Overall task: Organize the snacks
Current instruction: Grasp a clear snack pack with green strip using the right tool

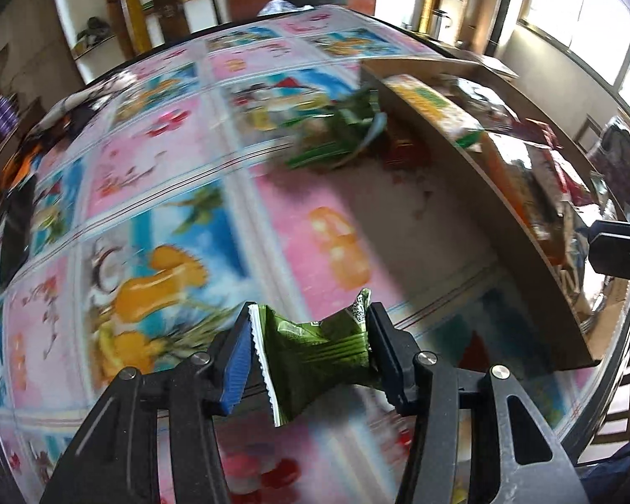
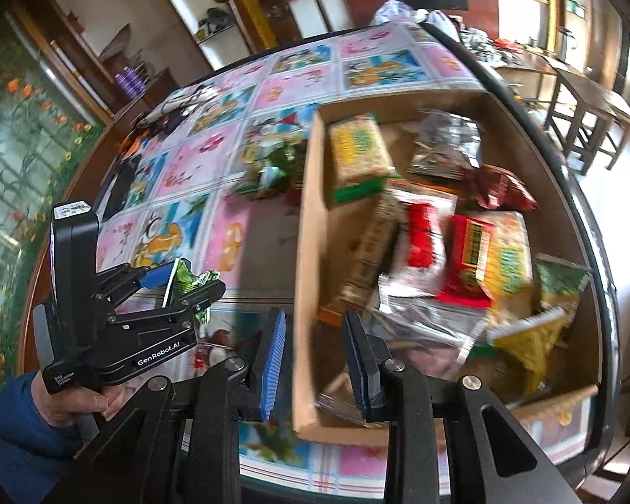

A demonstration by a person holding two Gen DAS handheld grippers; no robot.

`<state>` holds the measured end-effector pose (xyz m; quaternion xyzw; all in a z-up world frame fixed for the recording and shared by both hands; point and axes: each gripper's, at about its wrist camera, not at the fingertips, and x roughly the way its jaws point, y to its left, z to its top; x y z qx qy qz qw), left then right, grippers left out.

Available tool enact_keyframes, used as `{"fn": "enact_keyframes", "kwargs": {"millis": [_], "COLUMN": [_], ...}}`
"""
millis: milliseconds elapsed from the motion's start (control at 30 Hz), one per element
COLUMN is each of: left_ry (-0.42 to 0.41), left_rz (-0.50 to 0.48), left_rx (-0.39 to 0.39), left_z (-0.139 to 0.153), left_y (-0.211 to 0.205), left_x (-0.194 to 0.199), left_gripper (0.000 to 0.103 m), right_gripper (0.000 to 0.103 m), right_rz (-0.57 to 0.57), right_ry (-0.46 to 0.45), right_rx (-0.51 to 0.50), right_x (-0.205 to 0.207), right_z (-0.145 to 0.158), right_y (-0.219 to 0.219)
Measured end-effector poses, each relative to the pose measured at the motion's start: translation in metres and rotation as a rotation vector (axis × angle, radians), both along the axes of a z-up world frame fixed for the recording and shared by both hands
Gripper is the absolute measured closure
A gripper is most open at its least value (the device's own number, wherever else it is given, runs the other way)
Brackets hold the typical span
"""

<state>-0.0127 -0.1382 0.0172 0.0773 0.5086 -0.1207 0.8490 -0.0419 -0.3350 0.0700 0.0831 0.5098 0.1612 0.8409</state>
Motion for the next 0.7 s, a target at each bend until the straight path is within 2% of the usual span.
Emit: {"fn": "enact_keyframes", "kwargs": {"millis": [300,500,567,700], "left_ry": [-0.002,0.002,0.001,0.001], "left_rz": [0.124,0.186,0.196,0.210], "left_rx": [0.002,0.006,0.008,0.007], "left_z": [0.001,0.002,0.002,0.002], "left_y": [0.052,0.077,0.081,0.088], "left_x": [-0.011,-0.019,-0.023,-0.029], "left_gripper": [0.052,0.051,0.050,0.050], "right_gripper": [0.073,0.073,0.062,0.060], "right_rz": [0.097,0.113,0.104,0.096], "right_ry": [0.024,0.038,0.035,0.049], "right_rx": [0.018,0.044,0.050,-0.010], "right_x": [0.028,0.088,0.116,0.168], "right_z": [-0.004,0.002,0.005,-0.002], "right_y": [0.036,0.055,0.061,0.081]}}
